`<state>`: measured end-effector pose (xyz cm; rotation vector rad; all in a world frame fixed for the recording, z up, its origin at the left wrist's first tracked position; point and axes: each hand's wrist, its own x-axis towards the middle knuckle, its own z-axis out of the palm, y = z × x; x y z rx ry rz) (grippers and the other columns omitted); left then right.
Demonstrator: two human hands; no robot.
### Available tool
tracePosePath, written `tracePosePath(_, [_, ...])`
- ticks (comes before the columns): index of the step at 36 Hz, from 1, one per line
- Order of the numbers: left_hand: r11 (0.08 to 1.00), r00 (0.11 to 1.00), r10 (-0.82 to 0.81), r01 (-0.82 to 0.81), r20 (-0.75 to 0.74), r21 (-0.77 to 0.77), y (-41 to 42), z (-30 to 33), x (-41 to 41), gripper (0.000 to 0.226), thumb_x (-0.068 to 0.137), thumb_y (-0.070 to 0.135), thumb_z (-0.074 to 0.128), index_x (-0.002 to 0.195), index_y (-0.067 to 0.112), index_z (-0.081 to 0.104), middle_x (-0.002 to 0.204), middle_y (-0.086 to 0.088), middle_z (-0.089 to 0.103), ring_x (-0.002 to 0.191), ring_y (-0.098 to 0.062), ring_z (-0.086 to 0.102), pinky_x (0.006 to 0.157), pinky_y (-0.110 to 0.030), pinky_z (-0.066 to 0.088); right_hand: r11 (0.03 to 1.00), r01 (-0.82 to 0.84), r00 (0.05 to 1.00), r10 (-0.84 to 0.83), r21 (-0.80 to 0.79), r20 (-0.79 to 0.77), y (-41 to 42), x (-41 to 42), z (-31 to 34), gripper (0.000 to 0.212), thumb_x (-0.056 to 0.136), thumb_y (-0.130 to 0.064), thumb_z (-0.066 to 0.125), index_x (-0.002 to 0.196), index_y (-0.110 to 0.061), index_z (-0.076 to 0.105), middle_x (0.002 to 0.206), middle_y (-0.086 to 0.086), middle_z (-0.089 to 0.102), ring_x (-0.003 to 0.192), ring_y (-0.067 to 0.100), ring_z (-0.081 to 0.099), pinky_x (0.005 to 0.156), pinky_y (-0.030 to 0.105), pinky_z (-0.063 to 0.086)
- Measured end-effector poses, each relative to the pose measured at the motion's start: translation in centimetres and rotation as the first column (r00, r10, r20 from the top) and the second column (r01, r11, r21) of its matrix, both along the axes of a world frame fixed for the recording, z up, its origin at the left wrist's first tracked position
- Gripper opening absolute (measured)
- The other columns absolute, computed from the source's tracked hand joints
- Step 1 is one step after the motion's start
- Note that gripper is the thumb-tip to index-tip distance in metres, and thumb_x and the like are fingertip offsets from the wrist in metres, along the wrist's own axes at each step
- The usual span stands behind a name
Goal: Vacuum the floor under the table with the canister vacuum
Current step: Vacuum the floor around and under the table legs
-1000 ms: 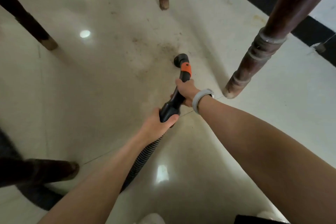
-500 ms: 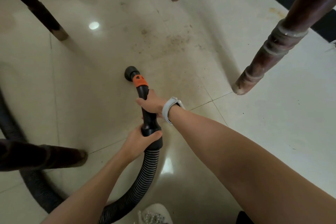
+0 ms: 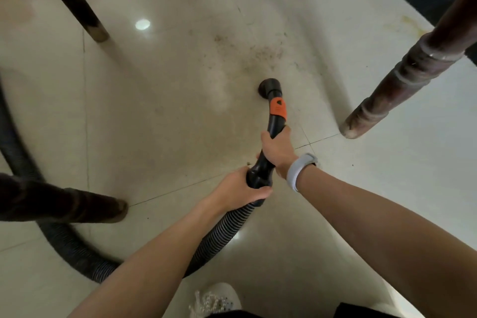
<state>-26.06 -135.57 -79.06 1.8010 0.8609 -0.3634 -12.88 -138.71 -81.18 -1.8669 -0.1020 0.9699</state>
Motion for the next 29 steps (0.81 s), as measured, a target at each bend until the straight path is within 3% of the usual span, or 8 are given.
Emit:
tracePosePath(2, [0.999,1.0,0.031,-0.031,-0.006,-0.017,0.4,-0.2,-1.1,0.016,0.077,0.034,0.072,0.084,0.032,0.058,0.079,0.011,0.067,0.08,-0.007,0.066,0.076,-0.027,0.054,0.998,-0.049,0.997,0.05,0.025,-0.059,0.3,-0.8,0.2,0.032,0.095,-0.018,0.048,0.121,-0.014,0.03,0.086,0.008,0.05,0.073,0.03,0.061,0.067,0.042,0.057])
tracePosePath(4, [0.996,0.998,0.064,-0.065,-0.026,-0.057,0.9,-0.3,-2.6,0.032,0.069,0.042,0.073,0.094,0.028,0.06,0.087,0.006,0.07,0.084,-0.012,0.068,0.083,-0.037,0.056,0.993,-0.11,0.99,0.112,0.032,-0.083,1.2,-2.0,0.4,0.03,0.094,-0.02,0.05,0.116,-0.018,0.03,0.094,0.011,0.053,0.085,0.036,0.064,0.078,0.049,0.056])
tracePosePath(6, [0.989,0.991,0.117,-0.122,-0.061,-0.087,1.4,-0.3,-4.2,0.057,0.055,0.053,0.07,0.103,0.023,0.059,0.093,0.002,0.07,0.087,-0.014,0.068,0.085,-0.04,0.056,0.979,-0.199,0.975,0.201,0.031,-0.09,2.3,-3.4,0.6,0.03,0.094,-0.021,0.051,0.116,-0.018,0.031,0.101,0.015,0.055,0.087,0.036,0.065,0.08,0.051,0.056])
tracePosePath(9, [0.973,0.977,0.191,-0.202,-0.097,-0.111,1.9,-0.3,-6.7,0.069,0.049,0.055,0.07,0.106,0.02,0.058,0.098,0.0,0.07,0.091,-0.015,0.068,0.087,-0.04,0.055,0.929,-0.366,0.923,0.369,0.044,-0.112,4.0,-6.2,1.3,0.045,0.096,-0.021,0.05,0.133,-0.014,0.027,0.107,0.013,0.052,0.083,0.033,0.064,0.079,0.047,0.056])
tracePosePath(12, [0.943,0.946,0.303,-0.315,-0.113,-0.108,2.2,0.1,-8.8,0.055,0.061,0.04,0.076,0.107,0.017,0.057,0.098,-0.002,0.069,0.09,-0.015,0.067,0.082,-0.035,0.055,0.872,-0.49,0.866,0.489,0.014,-0.105,5.5,-8.6,1.3,0.065,0.096,-0.026,0.048,0.147,-0.01,0.012,0.127,0.017,0.05,0.106,0.038,0.059,0.094,0.051,0.049])
tracePosePath(15, [0.906,0.909,0.41,-0.416,-0.077,-0.079,2.2,0.2,-9.8,0.034,0.079,0.014,0.072,0.108,0.014,0.054,0.097,-0.004,0.066,0.086,-0.014,0.065,0.069,-0.023,0.051,0.85,-0.526,0.848,0.524,-0.009,-0.084,6.3,-9.7,1.3,0.062,0.098,-0.025,0.046,0.147,-0.008,0.012,0.123,0.015,0.051,0.108,0.035,0.057,0.094,0.046,0.047])
tracePosePath(21, [0.825,0.824,0.564,-0.565,-0.05,-0.002,1.7,-0.2,-9.2,0.03,0.081,0.025,0.071,0.104,0.011,0.059,0.095,-0.005,0.068,0.084,-0.016,0.066,0.066,-0.024,0.051,0.749,-0.66,0.751,0.66,-0.056,-0.03,8.1,-10.7,1.8,0.059,0.096,-0.028,0.05,0.143,-0.007,0.021,0.127,0.018,0.052,0.108,0.035,0.057,0.094,0.047,0.047])
tracePosePath(29, [0.705,0.704,0.708,-0.701,-0.054,0.105,3.0,-0.7,-11.0,0.025,0.081,0.029,0.07,0.098,0.015,0.057,0.088,-0.004,0.066,0.078,-0.016,0.064,0.069,-0.031,0.053,0.716,-0.698,0.716,0.696,-0.022,-0.051,11.0,-12.9,2.3,0.062,0.096,-0.027,0.051,0.146,-0.005,0.02,0.139,0.017,0.043,0.124,0.035,0.047,0.102,0.044,0.041])
